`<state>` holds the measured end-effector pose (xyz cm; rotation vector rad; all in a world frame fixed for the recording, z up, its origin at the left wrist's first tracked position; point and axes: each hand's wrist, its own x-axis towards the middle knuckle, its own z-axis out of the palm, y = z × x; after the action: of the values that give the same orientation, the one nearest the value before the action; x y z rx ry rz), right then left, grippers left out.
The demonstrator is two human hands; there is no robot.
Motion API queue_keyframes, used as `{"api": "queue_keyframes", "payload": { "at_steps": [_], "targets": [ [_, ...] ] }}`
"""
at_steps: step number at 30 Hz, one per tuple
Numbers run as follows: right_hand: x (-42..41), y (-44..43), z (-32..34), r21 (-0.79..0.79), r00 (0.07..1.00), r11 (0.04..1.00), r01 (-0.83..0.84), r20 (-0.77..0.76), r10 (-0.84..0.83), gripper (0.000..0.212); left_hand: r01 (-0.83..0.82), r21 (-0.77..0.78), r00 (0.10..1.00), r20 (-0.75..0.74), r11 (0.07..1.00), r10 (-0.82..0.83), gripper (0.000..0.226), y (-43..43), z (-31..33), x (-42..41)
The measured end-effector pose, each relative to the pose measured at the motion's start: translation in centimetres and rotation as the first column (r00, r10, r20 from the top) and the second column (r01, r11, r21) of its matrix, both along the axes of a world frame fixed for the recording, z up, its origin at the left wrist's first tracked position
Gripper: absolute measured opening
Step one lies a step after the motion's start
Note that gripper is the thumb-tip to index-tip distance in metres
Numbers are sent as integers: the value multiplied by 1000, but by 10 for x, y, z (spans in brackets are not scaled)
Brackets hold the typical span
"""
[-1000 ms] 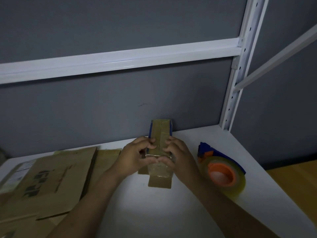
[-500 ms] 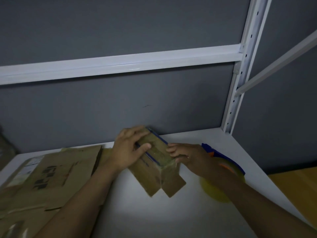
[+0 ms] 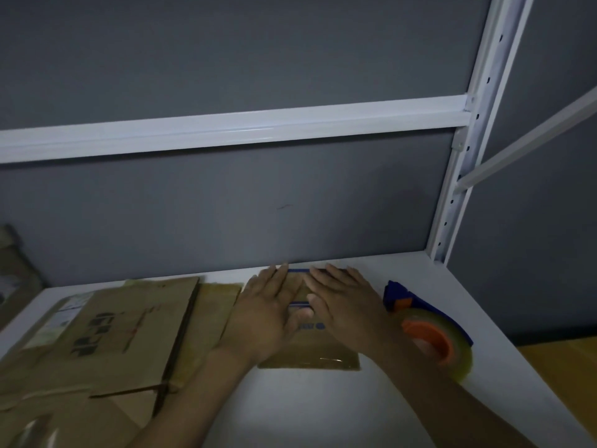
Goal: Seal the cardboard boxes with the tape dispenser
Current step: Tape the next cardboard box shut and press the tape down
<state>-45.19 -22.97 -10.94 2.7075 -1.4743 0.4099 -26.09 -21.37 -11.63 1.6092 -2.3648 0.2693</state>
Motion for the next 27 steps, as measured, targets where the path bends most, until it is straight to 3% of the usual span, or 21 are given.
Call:
{"api": "queue_keyframes", "payload": {
  "at_steps": [3, 5, 7, 11, 13, 14, 16, 18, 19, 22, 25, 27],
  "targets": [
    [-2, -2, -2, 19, 996, 997, 80, -28, -79, 97, -7, 99, 999, -52, 995, 12, 101, -6, 5, -1],
    [-4, -2, -4, 116, 982, 977, 178, 49, -184, 78, -65, 211, 987, -128, 975, 93, 113, -9, 6, 1],
    [-5, -1, -5, 279, 944, 928, 246, 147, -295, 60, -96, 303, 964, -210, 948, 165, 107, -11, 8, 0],
    [-2, 1, 0, 462, 812, 851, 249, 379, -443, 70, -123, 413, 845, -433, 902, 314, 100, -11, 11, -2],
    [-5, 2, -3, 557, 714, 802, 218, 469, -520, 74, -122, 348, 773, -554, 929, 310, 87, -11, 5, -2],
    [-7, 3, -5, 598, 663, 777, 198, 502, -555, 74, -135, 345, 755, -572, 929, 322, 95, -11, 3, -3],
    [-10, 7, -5, 633, 621, 745, 210, 502, -602, 71, -149, 384, 727, -582, 911, 364, 121, -10, 3, -6],
    [-11, 10, -5, 622, 642, 738, 264, 457, -615, 56, -181, 417, 702, -579, 891, 414, 127, -8, 2, -7],
    [-11, 11, -5, 615, 659, 740, 274, 440, -610, 51, -198, 419, 698, -575, 886, 427, 122, -10, 0, -6],
    [-8, 17, -1, 634, 700, 710, 306, 355, -620, 73, -233, 425, 713, -538, 875, 450, 83, -11, -4, -2],
    [-8, 17, 3, 650, 720, 693, 312, 314, -619, 79, -208, 472, 785, -442, 857, 434, 89, -7, 3, 3],
    [-10, 18, 5, 662, 698, 702, 264, 371, -612, 69, -190, 452, 820, -416, 872, 394, 88, -1, 6, 5]
  ]
}}
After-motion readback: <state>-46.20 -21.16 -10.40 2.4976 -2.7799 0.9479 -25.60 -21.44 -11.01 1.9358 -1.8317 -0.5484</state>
